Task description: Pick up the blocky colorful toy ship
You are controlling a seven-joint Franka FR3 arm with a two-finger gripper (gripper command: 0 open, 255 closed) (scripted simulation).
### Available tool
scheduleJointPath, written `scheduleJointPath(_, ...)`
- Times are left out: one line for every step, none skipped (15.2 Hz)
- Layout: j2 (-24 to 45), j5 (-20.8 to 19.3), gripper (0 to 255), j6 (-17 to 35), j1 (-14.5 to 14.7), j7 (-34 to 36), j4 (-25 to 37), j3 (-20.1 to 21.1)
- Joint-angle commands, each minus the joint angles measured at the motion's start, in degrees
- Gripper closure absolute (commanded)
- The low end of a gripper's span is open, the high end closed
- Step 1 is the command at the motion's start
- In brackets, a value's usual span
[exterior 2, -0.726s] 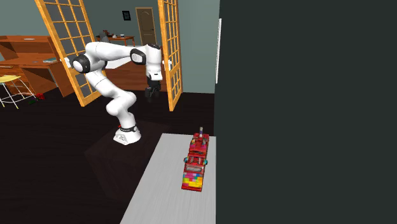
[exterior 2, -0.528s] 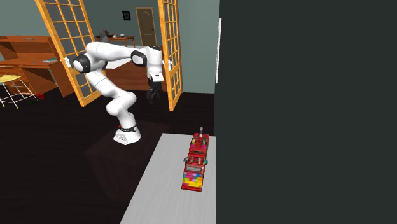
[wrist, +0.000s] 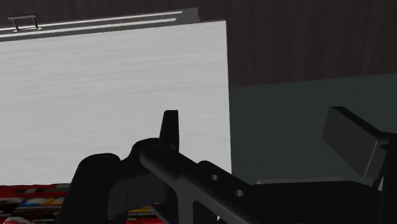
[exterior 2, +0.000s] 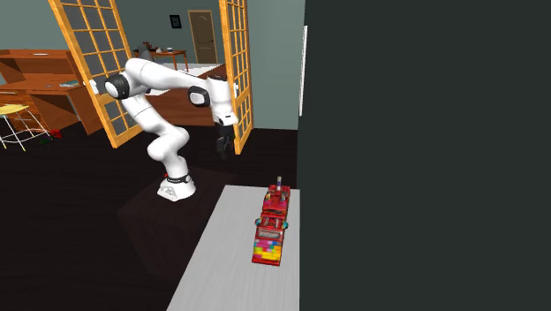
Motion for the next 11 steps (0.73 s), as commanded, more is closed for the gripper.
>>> scheduleJointPath(2.59,-0.37,0,5.10,0.22,-2.26,0.20,-1.32)
scheduleJointPath(4.03,-0.43,0,7.52,0.37,-3.37,0.46,-1.98)
scheduleJointPath(5.53,-0.41,0,9.90,0.55,-4.50,0.82,-2.63)
scheduleJointPath(7.08,-0.31,0,12.23,0.77,-5.65,1.26,-3.29)
scheduleJointPath(8.66,-0.13,0,14.51,1.01,-6.84,1.78,-3.95)
scheduleJointPath(10.28,0.15,0,16.73,1.27,-8.07,2.39,-4.59)
scheduleJointPath(11.93,0.54,0,18.89,1.56,-9.35,3.08,-5.23)
scheduleJointPath(13.61,1.02,0,20.99,1.89,-10.67,3.86,-5.88)
scheduleJointPath(15.31,1.62,0,23.02,2.26,-12.05,4.71,-6.52)
scheduleJointPath(17.03,2.33,0,24.97,2.65,-13.49,5.64,-7.16)
scheduleJointPath(18.77,3.18,0,26.84,3.05,-15.00,6.66,-7.79)
